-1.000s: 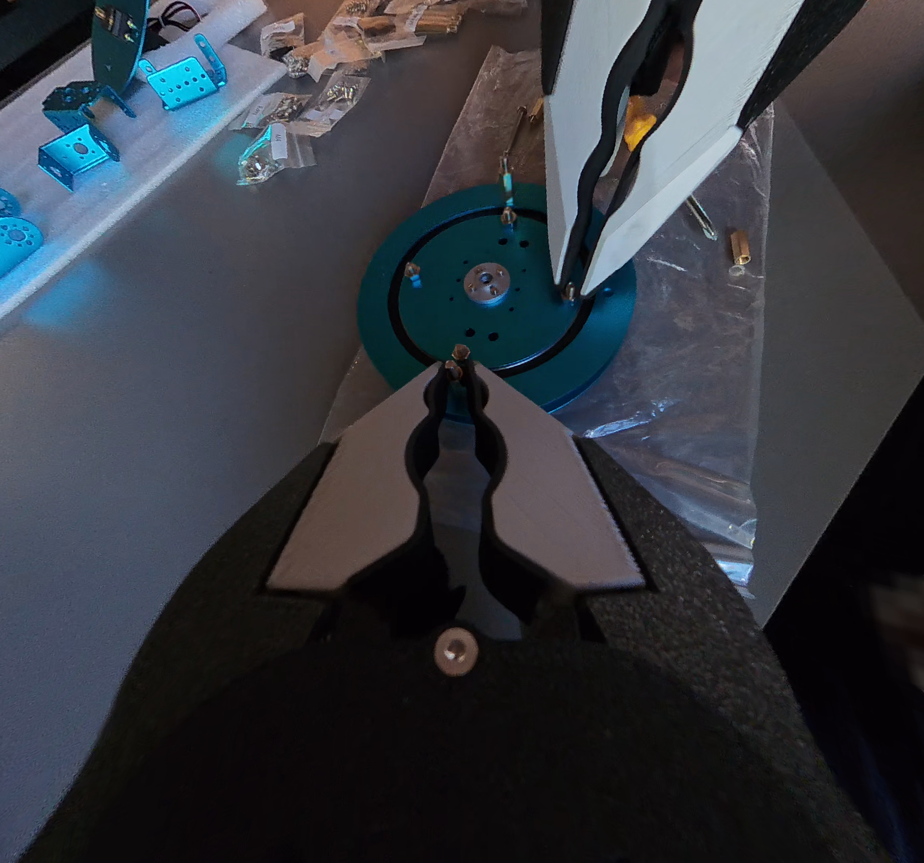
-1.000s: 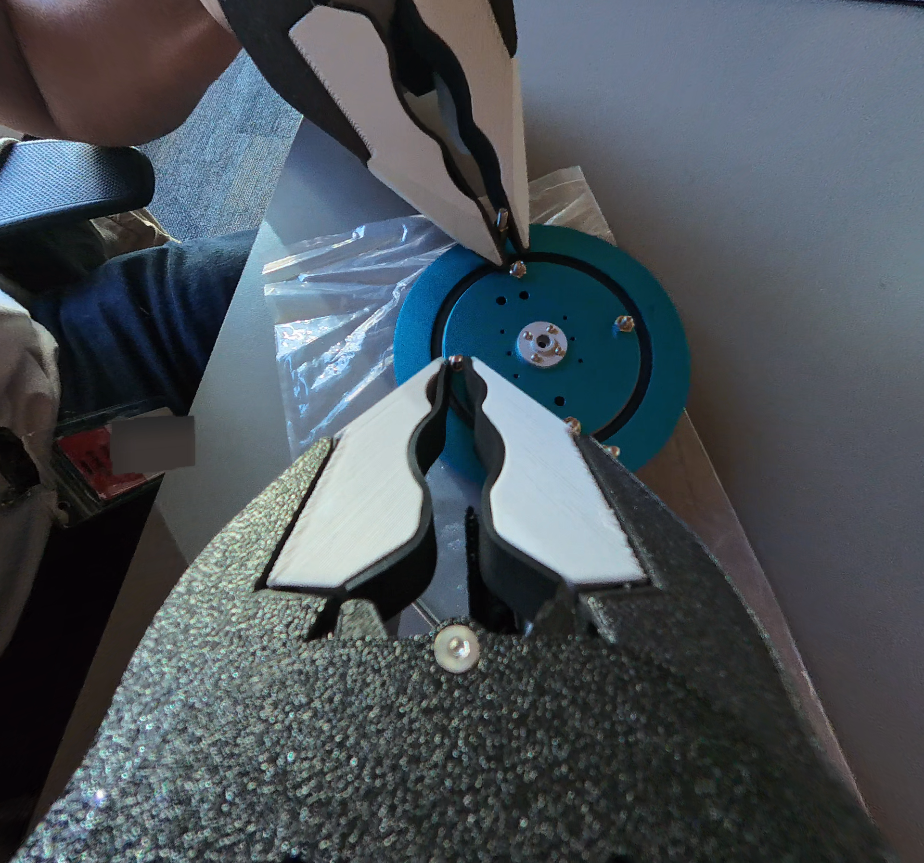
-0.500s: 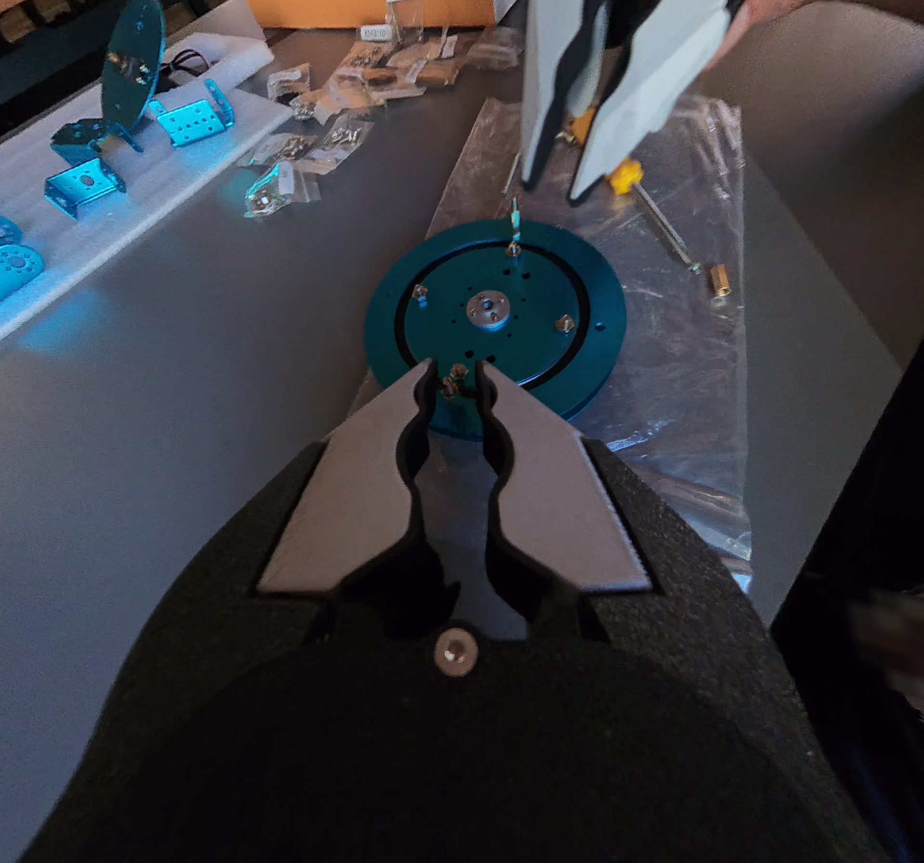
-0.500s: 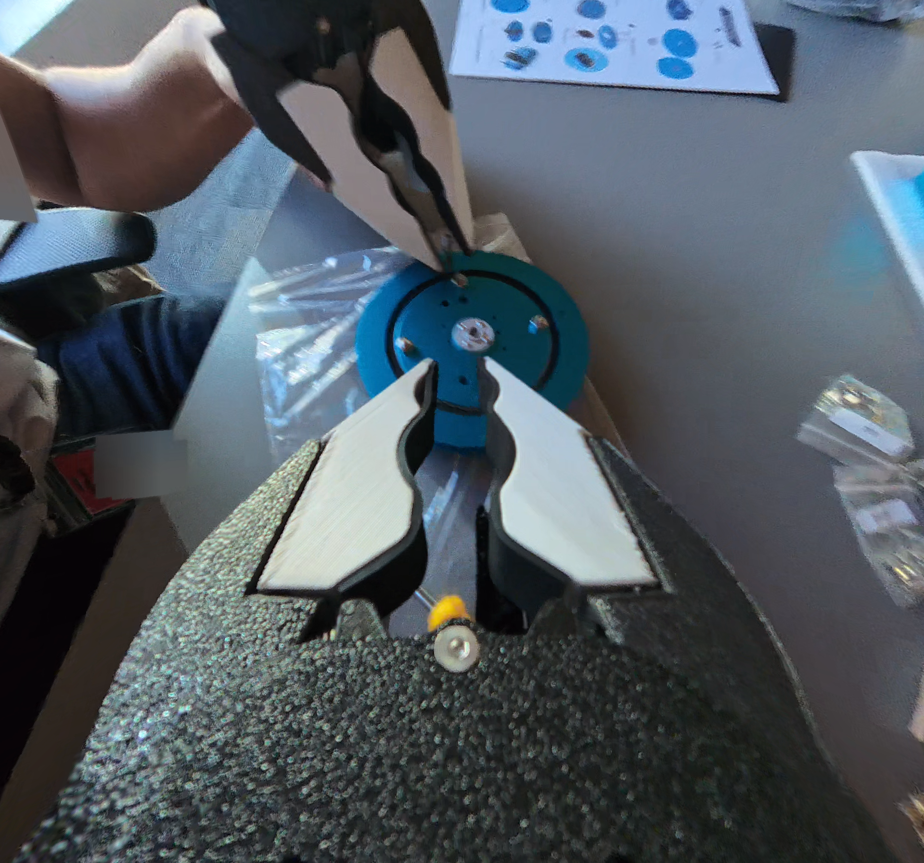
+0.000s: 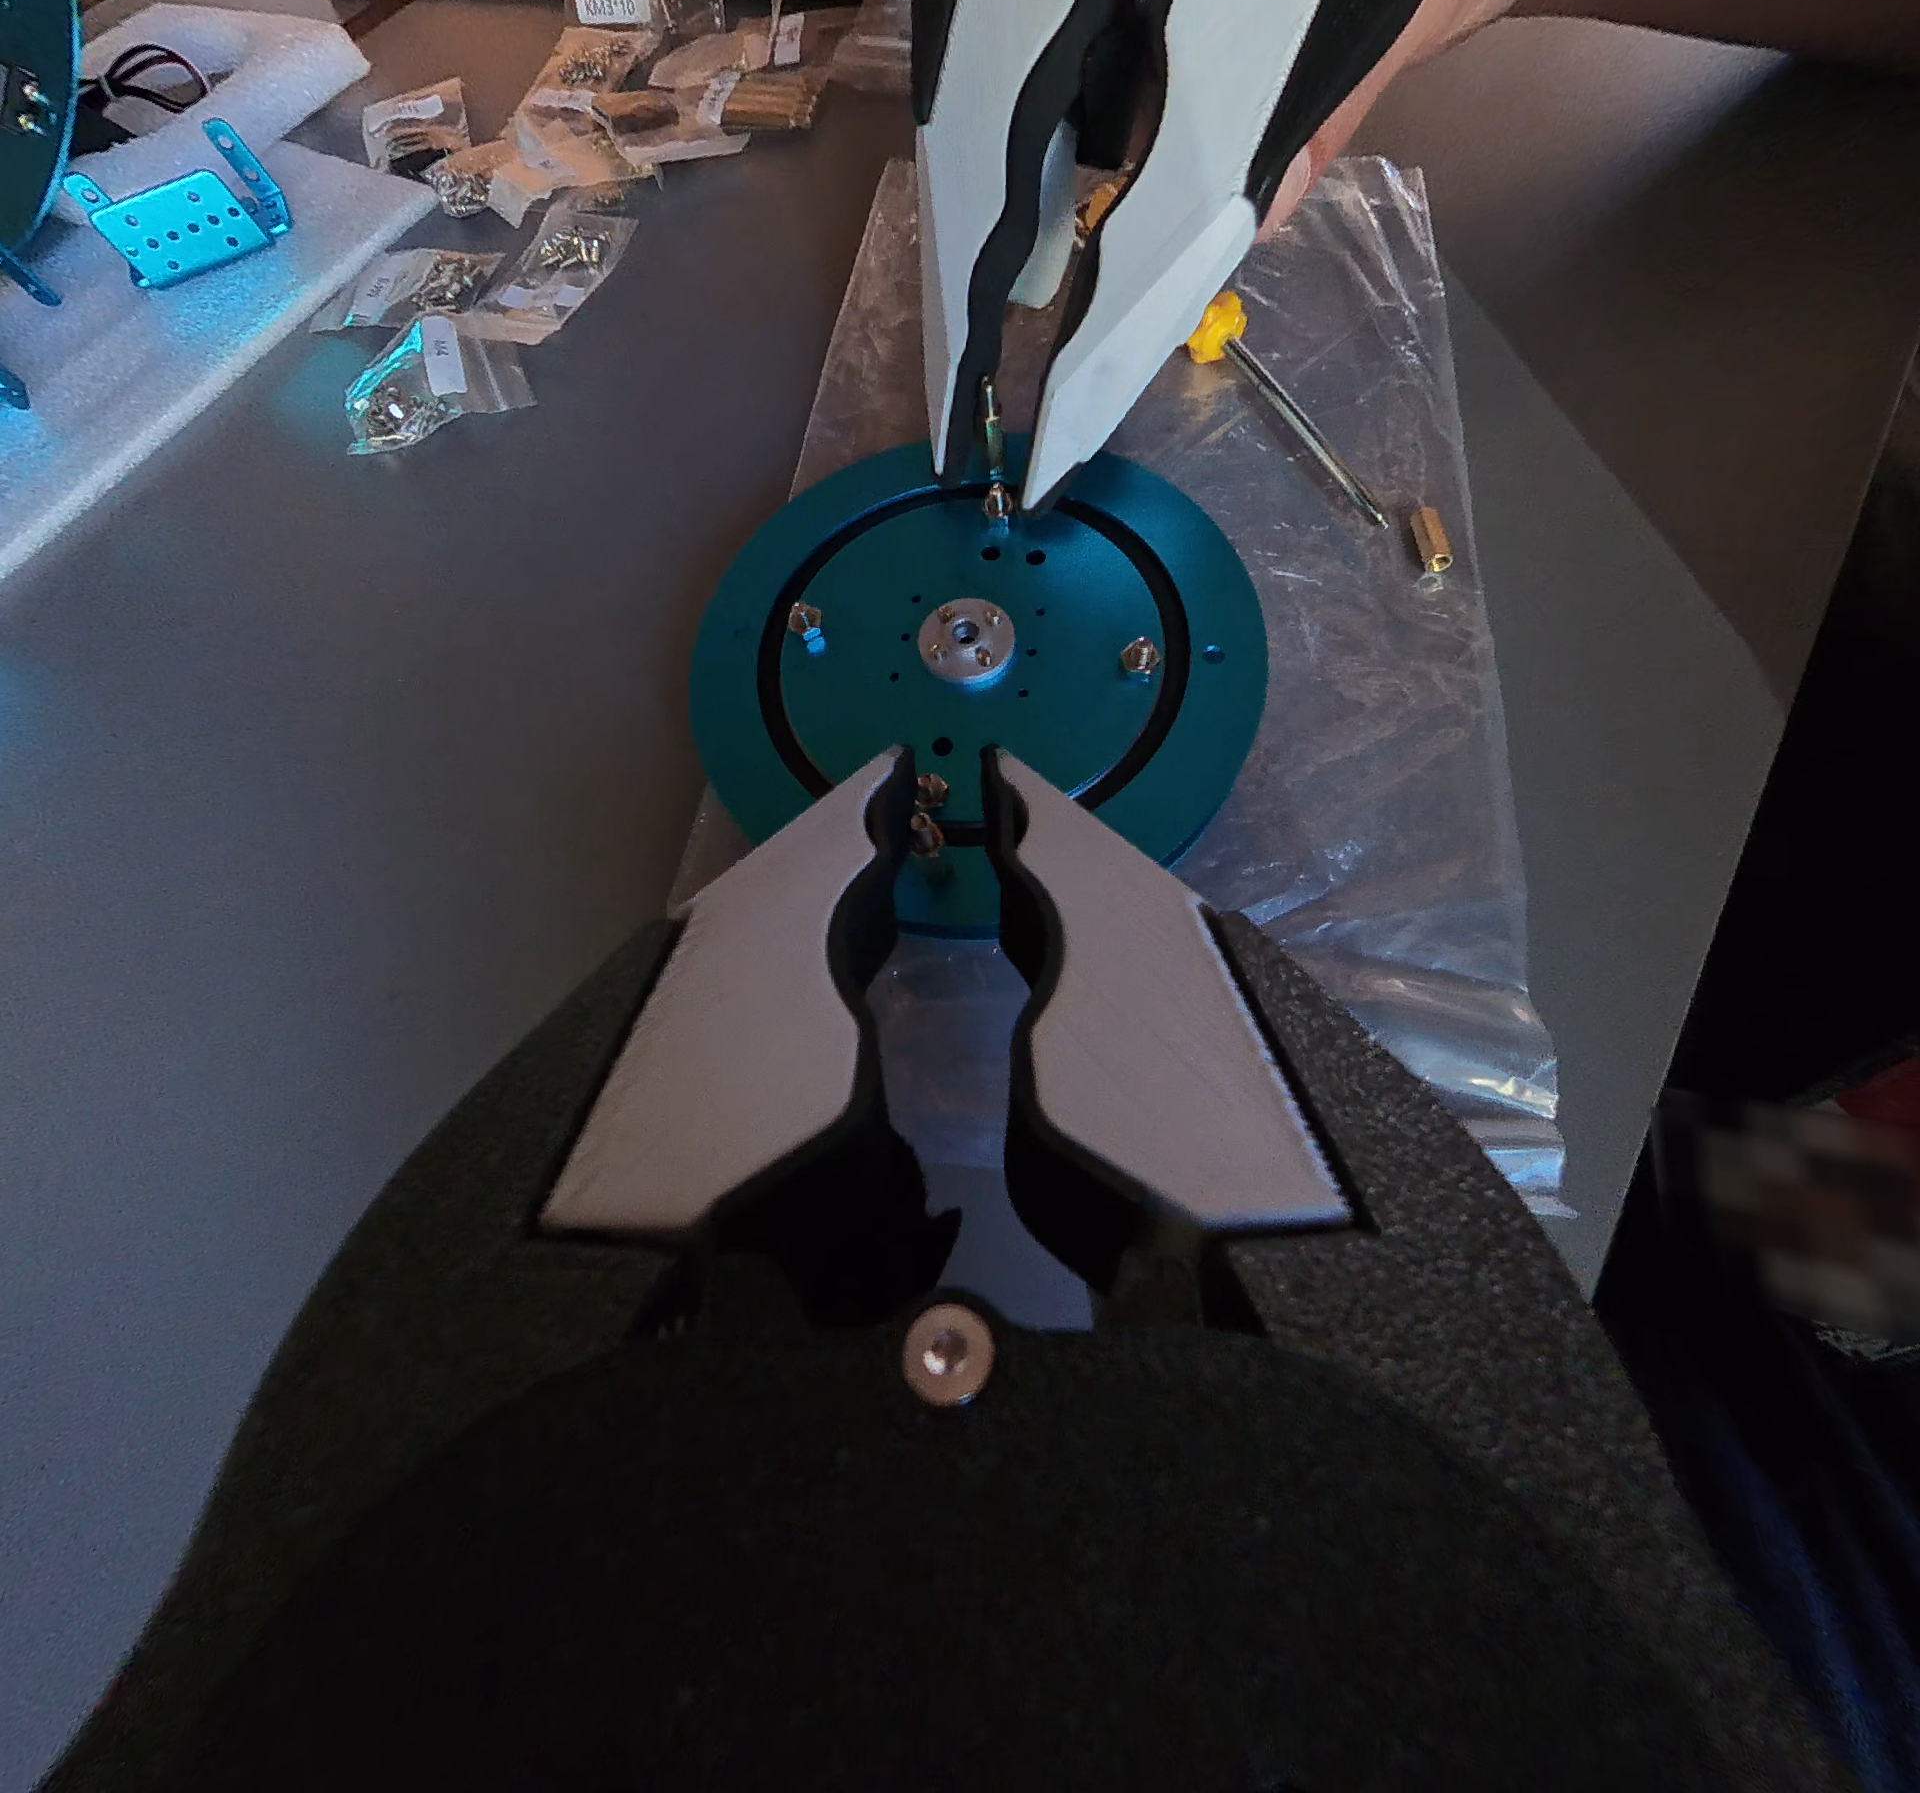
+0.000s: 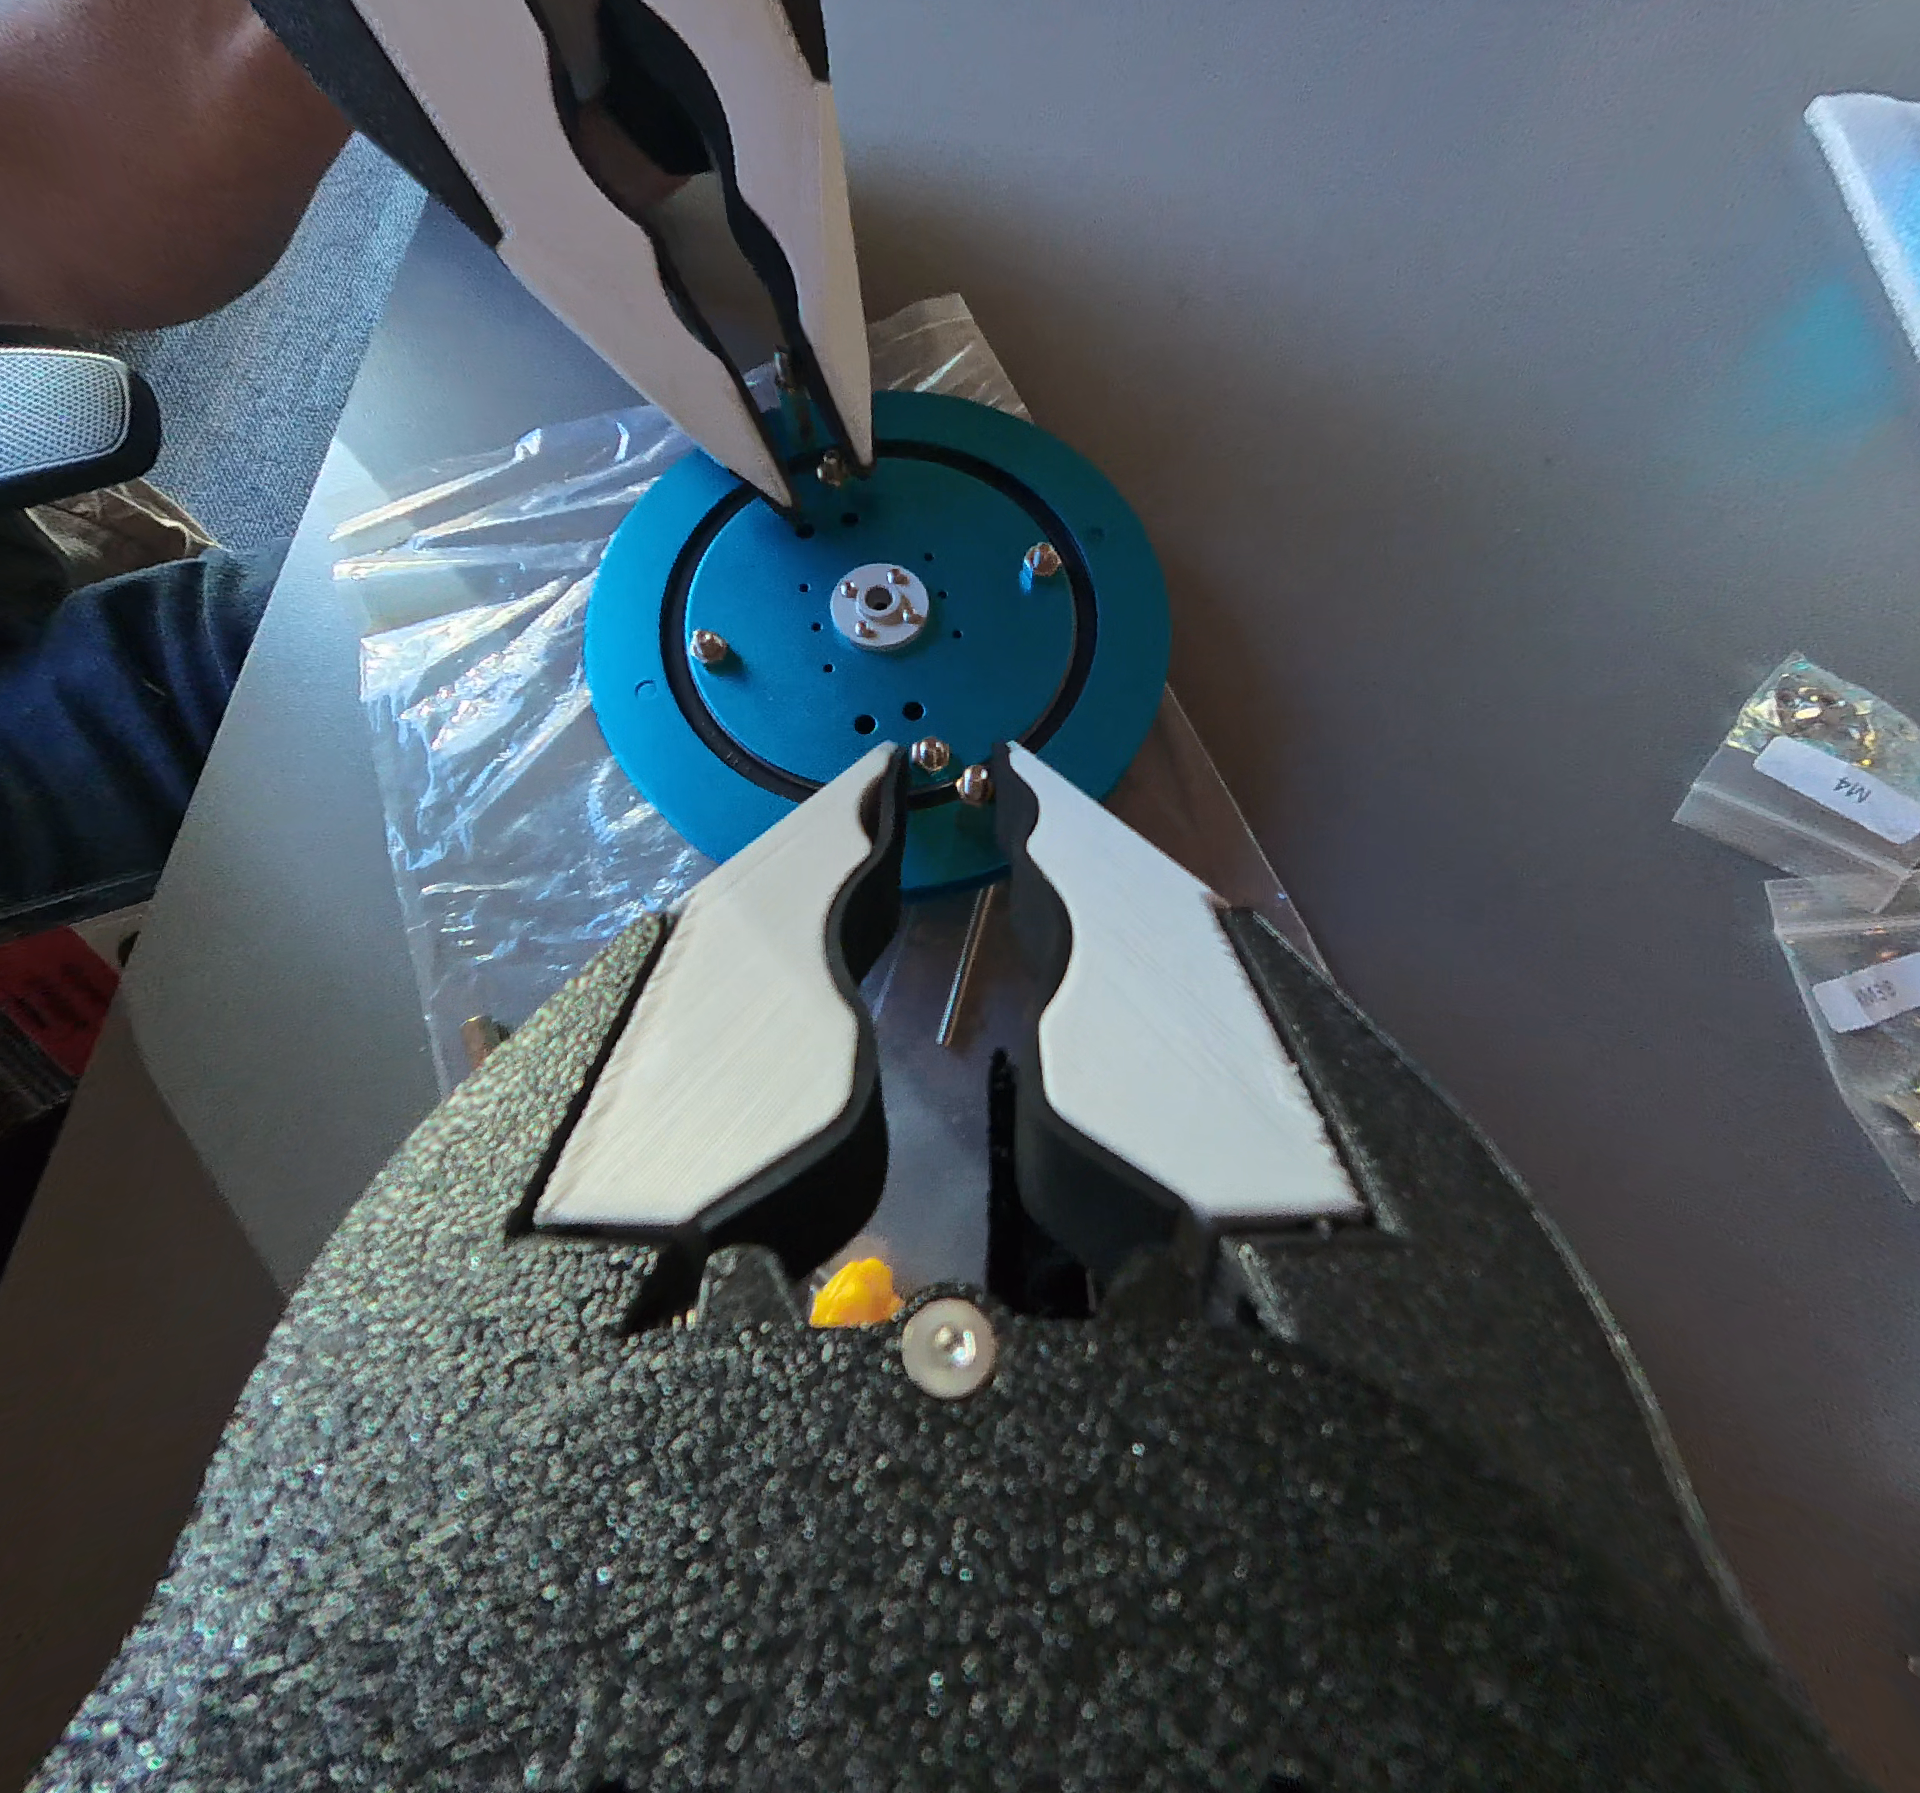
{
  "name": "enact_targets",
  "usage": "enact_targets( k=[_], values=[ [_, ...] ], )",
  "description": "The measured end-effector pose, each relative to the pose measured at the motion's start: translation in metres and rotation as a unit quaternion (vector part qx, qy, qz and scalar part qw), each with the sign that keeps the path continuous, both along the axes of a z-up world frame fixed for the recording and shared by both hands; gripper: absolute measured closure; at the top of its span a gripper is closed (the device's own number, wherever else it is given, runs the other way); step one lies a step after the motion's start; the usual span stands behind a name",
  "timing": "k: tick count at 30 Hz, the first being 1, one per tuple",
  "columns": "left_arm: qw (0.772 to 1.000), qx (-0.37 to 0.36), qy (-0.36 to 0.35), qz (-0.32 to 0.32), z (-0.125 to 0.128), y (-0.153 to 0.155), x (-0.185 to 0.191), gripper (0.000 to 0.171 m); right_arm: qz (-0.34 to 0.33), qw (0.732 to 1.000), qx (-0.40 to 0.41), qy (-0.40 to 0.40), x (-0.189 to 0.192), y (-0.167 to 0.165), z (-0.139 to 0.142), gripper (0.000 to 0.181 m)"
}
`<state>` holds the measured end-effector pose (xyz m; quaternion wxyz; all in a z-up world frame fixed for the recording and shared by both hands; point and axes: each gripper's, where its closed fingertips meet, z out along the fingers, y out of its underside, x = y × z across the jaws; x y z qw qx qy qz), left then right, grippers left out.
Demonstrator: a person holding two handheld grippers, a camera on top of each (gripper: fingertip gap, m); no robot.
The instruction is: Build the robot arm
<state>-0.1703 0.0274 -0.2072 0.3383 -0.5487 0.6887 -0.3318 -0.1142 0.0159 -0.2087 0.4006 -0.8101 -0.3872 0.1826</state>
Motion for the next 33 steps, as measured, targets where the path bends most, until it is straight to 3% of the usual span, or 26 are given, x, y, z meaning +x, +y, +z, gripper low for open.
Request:
enact_targets(
  k=[4,16,21,26,33],
  values=[
    [1.000,0.006,-0.001,0.000,0.000,0.001,0.000,0.168,0.002,1.000,-0.012,0.010,0.000,0.000,0.000,0.169],
    [1.000,0.008,-0.002,-0.002,0.000,0.000,0.000,0.167,0.003,1.000,-0.007,0.007,0.000,0.000,0.000,0.171],
    [0.999,-0.008,-0.041,0.014,0.018,0.001,0.001,0.150,0.018,0.999,-0.001,0.031,0.012,-0.008,0.018,0.167],
    [0.997,-0.002,-0.033,-0.066,0.031,-0.015,0.017,0.151,0.066,0.997,-0.042,0.020,0.025,-0.018,0.017,0.163],
    [0.988,-0.035,0.065,-0.139,0.013,-0.015,0.057,0.152,0.096,0.995,-0.010,0.014,0.020,-0.011,0.003,0.160]
  ],
)
